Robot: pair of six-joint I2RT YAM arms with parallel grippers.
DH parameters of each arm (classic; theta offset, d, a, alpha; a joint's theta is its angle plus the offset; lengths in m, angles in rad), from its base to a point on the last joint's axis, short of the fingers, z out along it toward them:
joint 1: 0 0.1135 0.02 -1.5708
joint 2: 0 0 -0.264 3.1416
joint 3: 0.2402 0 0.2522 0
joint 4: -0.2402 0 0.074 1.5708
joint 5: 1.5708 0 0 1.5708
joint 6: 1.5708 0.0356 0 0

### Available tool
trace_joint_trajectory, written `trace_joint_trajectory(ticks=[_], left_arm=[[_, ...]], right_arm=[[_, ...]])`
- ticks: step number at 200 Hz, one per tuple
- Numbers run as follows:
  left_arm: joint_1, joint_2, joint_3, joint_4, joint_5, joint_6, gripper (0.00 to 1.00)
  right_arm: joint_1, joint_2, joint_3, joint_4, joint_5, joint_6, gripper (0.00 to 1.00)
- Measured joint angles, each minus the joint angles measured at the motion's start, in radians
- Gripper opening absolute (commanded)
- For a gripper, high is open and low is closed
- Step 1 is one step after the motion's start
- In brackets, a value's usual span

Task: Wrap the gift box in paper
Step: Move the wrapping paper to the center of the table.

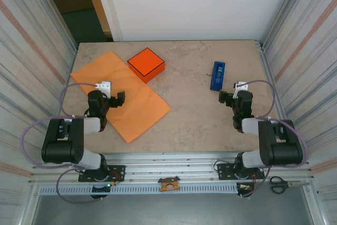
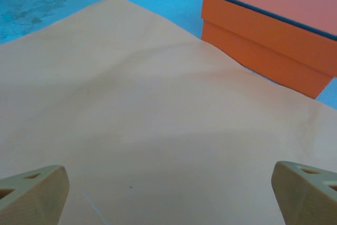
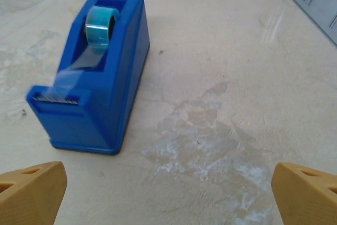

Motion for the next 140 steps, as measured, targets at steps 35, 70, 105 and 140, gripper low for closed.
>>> trace_joint_trajectory(ticks=[35,70,105,140], left_arm=[[0.062,-0.208,0.058,-0.23,-0.031,-0.122,0.99],[0.101,-0.35,0.18,-0.457,-0.028,-0.308,0.99],[0.156,-0.401,0.206,-0.584,0.135,-0.41,0.99],[0.217,-0.341,0.274,-0.721,0.275,-0.46,0.99]], right_arm=[[0.094,-0.181,0.216,-0.307,-0.037,0.124,0.98],[0.406,-0.145,0.341,-0.445,-0.127,0.263,0.97],[0.723,0.171,0.568,-0.534,-0.241,0.354,0.87],[0.92,0.491,0.85,-0.634,-0.335,0.369,0.81]])
